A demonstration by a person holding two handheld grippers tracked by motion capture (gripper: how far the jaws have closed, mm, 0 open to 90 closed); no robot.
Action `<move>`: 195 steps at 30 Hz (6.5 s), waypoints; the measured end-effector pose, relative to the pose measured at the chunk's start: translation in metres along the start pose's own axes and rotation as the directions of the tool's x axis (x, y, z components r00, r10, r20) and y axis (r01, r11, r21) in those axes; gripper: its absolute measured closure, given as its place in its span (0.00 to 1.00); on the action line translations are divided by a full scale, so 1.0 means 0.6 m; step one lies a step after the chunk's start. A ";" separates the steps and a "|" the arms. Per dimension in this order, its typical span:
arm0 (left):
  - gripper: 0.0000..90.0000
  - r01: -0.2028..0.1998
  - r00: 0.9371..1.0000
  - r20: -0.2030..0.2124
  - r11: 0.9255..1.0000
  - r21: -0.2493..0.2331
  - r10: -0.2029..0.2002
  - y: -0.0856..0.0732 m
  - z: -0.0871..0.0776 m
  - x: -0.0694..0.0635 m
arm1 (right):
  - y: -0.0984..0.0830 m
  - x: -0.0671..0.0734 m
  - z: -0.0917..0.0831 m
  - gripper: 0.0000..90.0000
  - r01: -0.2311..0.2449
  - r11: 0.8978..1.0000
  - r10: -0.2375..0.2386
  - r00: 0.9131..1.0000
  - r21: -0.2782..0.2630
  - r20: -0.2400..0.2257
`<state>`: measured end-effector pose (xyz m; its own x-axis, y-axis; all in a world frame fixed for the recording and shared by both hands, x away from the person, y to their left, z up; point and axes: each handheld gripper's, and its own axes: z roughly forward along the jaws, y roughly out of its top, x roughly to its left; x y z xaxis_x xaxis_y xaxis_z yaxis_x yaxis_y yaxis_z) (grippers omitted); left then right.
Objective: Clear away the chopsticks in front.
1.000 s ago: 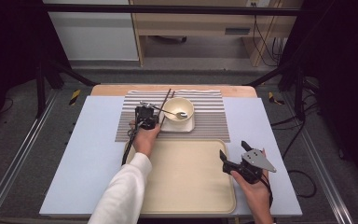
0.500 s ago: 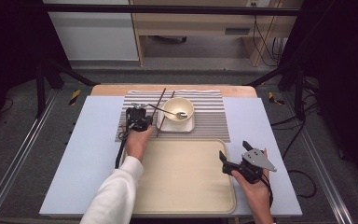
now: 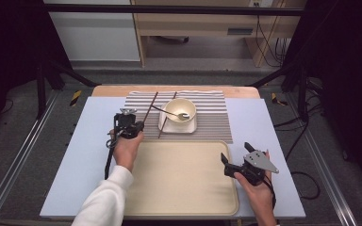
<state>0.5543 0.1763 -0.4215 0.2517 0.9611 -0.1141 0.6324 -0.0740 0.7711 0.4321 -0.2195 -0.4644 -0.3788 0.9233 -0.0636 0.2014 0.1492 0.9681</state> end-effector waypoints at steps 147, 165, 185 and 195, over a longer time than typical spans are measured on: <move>0.95 0.162 0.980 -0.104 0.984 -0.073 -0.169 -0.310 -0.203 -0.066 | 0.000 0.018 0.002 0.07 0.062 0.997 -0.060 0.996 0.034 -0.061; 0.89 0.140 0.982 -0.119 0.986 -0.088 -0.150 -0.308 -0.203 -0.070 | 0.000 0.018 0.002 0.07 0.065 0.997 -0.063 0.996 0.031 -0.062; 0.61 0.085 0.984 -0.145 0.985 -0.147 -0.106 -0.291 -0.208 -0.075 | -0.001 0.018 0.002 0.07 0.067 0.997 -0.065 0.996 0.035 -0.062; 0.43 0.035 0.990 -0.127 0.986 -0.163 -0.056 -0.275 -0.202 -0.072 | -0.001 0.018 0.003 0.06 0.069 0.997 -0.066 0.996 0.038 -0.062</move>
<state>0.3501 0.1791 -0.4679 0.1203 0.9898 -0.0768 0.5129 0.0043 0.8584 0.4294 -0.2089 -0.4659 -0.4470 0.8875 -0.1125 0.2086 0.2257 0.9516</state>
